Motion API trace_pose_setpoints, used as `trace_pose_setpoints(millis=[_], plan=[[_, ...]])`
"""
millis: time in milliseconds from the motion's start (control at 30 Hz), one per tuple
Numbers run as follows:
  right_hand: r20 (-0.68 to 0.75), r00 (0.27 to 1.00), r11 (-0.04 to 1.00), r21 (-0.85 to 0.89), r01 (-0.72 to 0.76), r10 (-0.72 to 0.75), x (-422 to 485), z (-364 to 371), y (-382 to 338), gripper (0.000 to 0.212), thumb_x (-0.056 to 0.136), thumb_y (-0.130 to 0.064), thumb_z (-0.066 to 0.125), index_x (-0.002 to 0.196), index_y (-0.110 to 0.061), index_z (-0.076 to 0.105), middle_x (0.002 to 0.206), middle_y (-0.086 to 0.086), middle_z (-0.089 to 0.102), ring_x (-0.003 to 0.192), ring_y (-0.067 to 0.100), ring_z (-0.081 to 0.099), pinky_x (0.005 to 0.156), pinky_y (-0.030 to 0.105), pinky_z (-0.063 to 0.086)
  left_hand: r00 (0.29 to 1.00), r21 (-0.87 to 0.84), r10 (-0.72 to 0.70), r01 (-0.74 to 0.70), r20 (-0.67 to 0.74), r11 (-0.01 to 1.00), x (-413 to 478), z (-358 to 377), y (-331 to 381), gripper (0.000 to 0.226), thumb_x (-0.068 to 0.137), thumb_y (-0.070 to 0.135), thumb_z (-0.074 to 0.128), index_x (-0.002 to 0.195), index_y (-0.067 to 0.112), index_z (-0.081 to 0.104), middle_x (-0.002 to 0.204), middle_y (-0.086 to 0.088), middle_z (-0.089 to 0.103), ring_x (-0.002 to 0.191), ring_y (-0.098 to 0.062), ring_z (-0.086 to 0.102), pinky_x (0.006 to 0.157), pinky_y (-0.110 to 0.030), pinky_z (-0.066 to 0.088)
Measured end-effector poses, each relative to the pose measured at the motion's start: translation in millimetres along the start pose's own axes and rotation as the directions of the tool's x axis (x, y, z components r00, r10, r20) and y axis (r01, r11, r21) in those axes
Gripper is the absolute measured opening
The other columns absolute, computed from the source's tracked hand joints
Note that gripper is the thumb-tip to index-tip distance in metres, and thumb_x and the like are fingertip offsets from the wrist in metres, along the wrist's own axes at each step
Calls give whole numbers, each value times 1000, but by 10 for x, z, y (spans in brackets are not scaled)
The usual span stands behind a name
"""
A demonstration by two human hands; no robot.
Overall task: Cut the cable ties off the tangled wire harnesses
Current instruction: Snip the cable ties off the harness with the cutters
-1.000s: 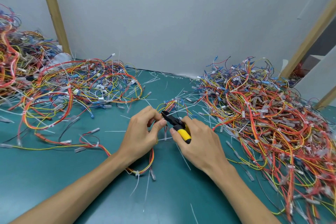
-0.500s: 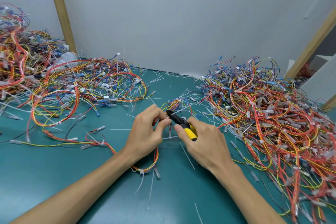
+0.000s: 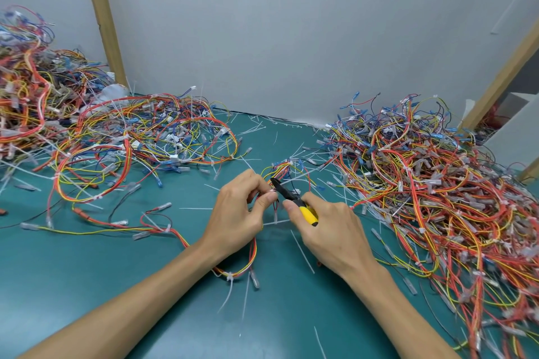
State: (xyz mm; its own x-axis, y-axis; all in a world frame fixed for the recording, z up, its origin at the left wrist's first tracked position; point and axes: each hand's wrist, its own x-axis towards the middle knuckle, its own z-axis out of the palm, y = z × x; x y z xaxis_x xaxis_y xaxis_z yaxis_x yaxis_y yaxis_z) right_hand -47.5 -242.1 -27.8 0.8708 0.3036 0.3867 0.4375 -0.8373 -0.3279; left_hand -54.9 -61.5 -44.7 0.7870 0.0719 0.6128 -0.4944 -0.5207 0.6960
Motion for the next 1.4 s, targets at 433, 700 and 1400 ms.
trace_pose_setpoints(millis=[433,700,1400], plan=[[126,991,999,11,34,-35,-57,-62,-2,51,89,-71,19,81,-29,45,66,-7,52,69,21,50,62,38,42,996,59,30,-25,-84,998,9,-12,2,17,85,15,66,71,18,57,67,10,44,63,-6,42,61,-18,33],[49,997,998,13,61,-62,-17,-50,2,41,87,-70,31,77,-31,41,54,-11,41,61,20,43,54,36,38,998,30,7,-5,-64,1000,13,-12,-14,16,85,13,66,71,16,58,67,11,44,64,-6,42,62,-16,32],[125,992,998,62,8,-16,-15,-29,102,53,85,-73,27,67,-26,41,55,1,49,61,26,47,57,39,41,1000,46,15,-14,-18,999,9,4,-42,16,84,17,66,70,16,57,67,11,43,64,-7,43,62,-14,31]])
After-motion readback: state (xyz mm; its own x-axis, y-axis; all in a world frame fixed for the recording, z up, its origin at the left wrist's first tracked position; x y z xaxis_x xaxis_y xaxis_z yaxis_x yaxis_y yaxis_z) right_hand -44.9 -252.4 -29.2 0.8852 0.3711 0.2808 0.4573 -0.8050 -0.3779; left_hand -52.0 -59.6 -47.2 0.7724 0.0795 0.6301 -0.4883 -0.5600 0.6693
